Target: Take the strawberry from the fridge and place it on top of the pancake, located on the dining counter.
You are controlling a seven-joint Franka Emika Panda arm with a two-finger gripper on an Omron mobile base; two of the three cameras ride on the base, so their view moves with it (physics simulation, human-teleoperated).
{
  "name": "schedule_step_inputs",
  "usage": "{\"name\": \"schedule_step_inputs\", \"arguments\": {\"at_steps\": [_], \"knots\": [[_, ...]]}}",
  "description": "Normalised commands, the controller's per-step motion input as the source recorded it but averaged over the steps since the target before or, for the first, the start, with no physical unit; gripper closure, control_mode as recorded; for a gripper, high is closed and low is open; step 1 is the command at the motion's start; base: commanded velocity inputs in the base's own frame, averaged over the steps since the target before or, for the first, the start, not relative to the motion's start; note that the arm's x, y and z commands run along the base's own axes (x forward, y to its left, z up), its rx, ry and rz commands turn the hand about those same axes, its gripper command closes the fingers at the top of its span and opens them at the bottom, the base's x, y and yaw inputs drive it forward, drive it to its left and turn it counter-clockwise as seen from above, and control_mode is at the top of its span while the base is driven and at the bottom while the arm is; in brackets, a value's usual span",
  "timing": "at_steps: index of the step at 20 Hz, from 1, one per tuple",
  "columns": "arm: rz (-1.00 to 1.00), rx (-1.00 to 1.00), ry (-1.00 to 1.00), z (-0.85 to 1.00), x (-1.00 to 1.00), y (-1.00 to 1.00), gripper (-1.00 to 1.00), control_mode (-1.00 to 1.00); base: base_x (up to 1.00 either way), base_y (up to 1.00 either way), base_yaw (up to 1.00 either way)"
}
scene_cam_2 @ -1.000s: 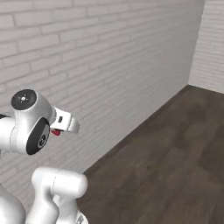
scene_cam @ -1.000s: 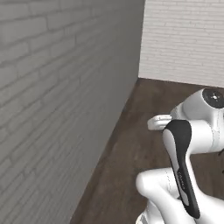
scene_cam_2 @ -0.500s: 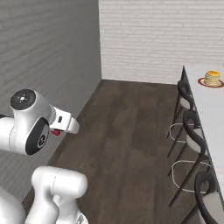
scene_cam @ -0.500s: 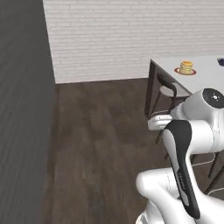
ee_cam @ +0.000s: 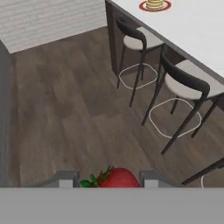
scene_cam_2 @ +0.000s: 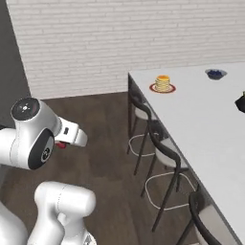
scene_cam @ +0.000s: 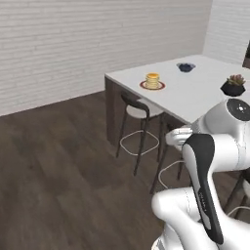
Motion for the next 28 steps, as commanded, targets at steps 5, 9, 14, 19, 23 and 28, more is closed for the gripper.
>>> {"name": "schedule_step_inputs", "arguments": {"at_steps": [5,9,14,19,23,28], "knots": [[0.0,0.0,0.0,0.0,0.0,0.0,1.0,1.0,1.0,0.53,-0.6],[0.0,0.0,0.0,0.0,0.0,0.0,1.0,1.0,1.0,0.76,-0.62],[0.0,0.0,0.0,0.0,0.0,0.0,1.0,1.0,1.0,0.84,-0.62],[0.0,0.0,0.0,0.0,0.0,0.0,1.0,1.0,1.0,0.89,-0.6],[0.0,0.0,0.0,0.0,0.0,0.0,1.0,1.0,1.0,1.0,-0.55],[0.0,0.0,0.0,0.0,0.0,0.0,1.0,1.0,0.98,1.0,-0.5]]}}
